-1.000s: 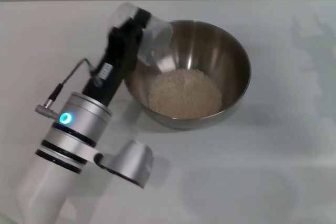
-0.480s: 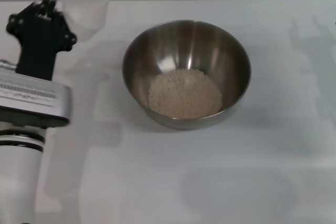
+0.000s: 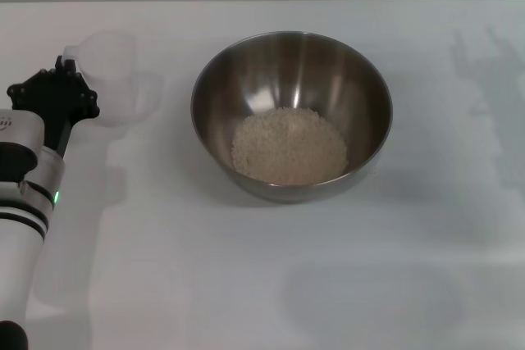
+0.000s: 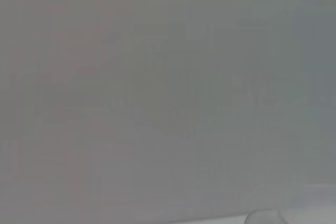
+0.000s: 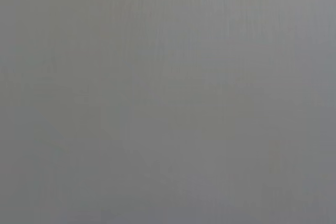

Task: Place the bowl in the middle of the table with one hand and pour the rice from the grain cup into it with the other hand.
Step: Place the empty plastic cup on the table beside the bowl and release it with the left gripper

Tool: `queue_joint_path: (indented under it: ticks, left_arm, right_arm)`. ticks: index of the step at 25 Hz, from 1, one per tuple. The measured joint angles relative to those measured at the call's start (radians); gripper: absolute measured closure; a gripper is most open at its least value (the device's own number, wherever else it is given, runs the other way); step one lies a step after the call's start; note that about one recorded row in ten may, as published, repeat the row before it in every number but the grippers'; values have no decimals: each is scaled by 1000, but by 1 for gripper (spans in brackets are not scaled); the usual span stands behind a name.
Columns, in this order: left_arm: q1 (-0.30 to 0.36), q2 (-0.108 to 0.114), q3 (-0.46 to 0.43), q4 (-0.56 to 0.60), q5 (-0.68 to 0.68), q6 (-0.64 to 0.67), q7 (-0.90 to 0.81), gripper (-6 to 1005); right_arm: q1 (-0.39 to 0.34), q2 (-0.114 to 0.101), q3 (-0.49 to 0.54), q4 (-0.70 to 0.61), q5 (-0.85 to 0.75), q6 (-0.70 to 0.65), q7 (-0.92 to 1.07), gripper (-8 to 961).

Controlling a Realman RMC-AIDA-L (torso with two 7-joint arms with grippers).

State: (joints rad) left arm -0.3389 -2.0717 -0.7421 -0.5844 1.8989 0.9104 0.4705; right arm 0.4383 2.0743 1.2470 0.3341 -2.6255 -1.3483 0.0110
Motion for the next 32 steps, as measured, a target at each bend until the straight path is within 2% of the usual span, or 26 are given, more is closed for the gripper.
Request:
queue_joint_path:
  ticks: [9,20,26,29,32]
  left_arm:
    - [-22,0,7,55,3,-46,-99,940]
    - [-18,2,11,77,50,-48,-228,936]
    - [13,6,10,50,53,-30,-231,743]
    - [46,9,4,31,94,-18,-230,484]
    - [59,8,-1,30,108,-16,-230,467]
  right_arm:
    - [-3,1,0,-2,-1,0,0,426]
    - [0,1,1,-3,-1,7,1,425]
    - [7,0,7,-5,-1,8,1,425]
    - [10,-1,9,-6,-1,8,1,425]
    - [13,-1,9,-6,-1,8,1,425]
